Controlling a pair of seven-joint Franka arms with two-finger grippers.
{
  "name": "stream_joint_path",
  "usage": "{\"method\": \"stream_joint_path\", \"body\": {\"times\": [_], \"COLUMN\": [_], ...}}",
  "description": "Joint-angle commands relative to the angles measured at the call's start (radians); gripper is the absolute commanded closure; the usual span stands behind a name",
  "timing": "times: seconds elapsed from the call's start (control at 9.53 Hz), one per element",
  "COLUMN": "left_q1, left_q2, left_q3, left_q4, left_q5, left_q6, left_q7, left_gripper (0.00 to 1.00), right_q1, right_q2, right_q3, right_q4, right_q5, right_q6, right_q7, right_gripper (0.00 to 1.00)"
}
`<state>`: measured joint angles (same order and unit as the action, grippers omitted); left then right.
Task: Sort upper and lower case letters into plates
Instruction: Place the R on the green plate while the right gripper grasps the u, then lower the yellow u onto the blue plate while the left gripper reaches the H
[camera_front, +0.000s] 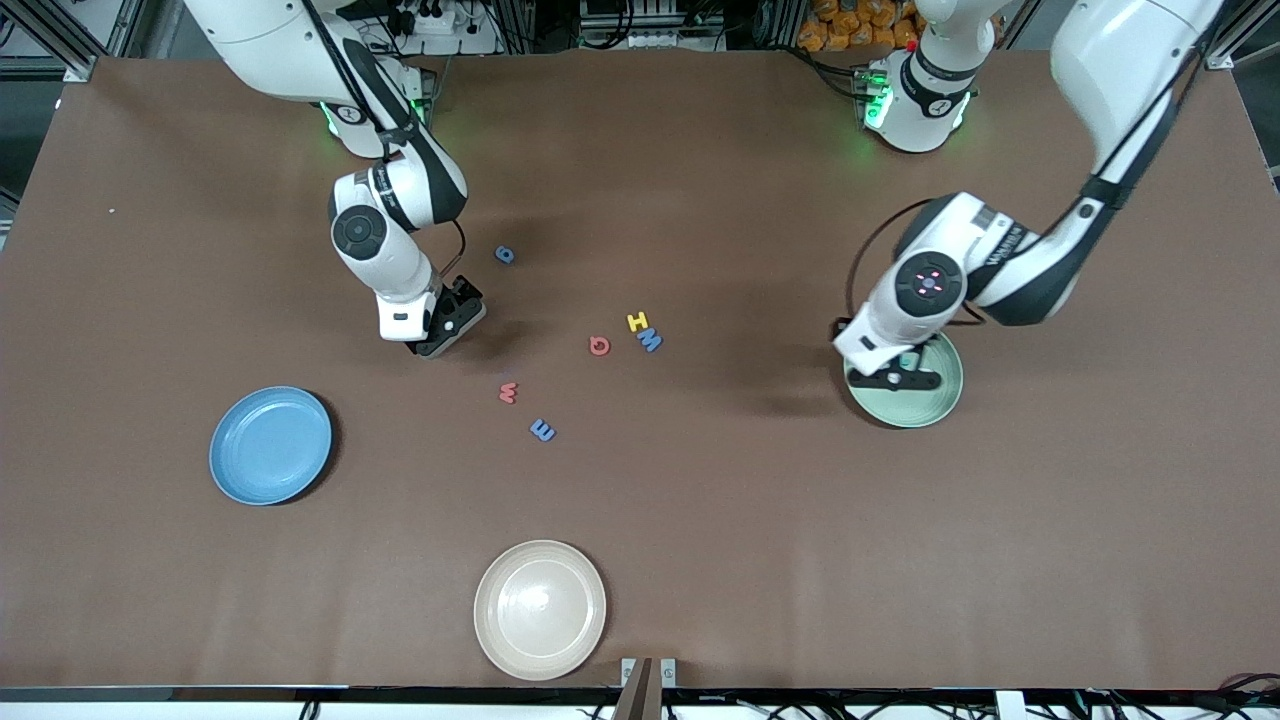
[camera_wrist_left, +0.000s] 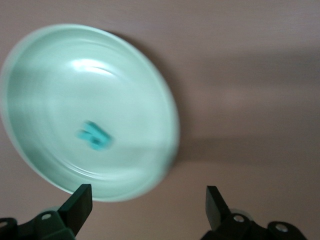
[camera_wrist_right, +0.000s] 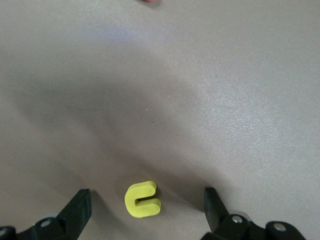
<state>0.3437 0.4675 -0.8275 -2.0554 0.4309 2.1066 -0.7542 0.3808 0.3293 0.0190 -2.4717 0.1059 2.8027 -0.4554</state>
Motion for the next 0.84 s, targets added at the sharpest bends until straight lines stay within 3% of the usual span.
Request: {"method": "stream_joint_path", "body": {"times": [0.0, 0.1, 0.21, 0.42, 0.73], "left_q1": [-0.131, -0.194, -0.260, -0.401, -0.705], "left_q2": [0.061, 0.097, 0.138, 0.225, 0.339], "left_q3": [-0.001, -0.001, 0.002, 0.048, 0.256], "left_q4": [0.079, 0.121, 0.170, 0.289, 0.505], "left_q5": [-0.034, -0.034, -0.034, -0.034, -0.062], "left_q6": [-0.008, -0.008, -0.008, -0.008, -0.008], "left_q7": [-0.253, -0.369, -0.475, -0.636, -0.787], "left_gripper": [0.00, 0.00, 0.00, 0.00, 0.00], "right_q1": [-0.014, -0.011, -0.010, -0.010, -0.042], "right_q2": [-0.012, -0.012, -0.010, -0.012, -0.029], "right_q3": [0.007, 0.007, 0.007, 0.007, 0.007], "right_q4": [-0.019, -0.019, -0.019, -0.019, -0.016], "right_q5": [-0.009, -0.008, -0.009, -0.009, -0.008], "right_q6": [0.017, 0.017, 0.017, 0.017, 0.012], "right_q7": [-0.014, -0.014, -0.014, -0.014, -0.006], "right_gripper": [0.43, 0.87, 1.00, 1.00, 1.00]}}
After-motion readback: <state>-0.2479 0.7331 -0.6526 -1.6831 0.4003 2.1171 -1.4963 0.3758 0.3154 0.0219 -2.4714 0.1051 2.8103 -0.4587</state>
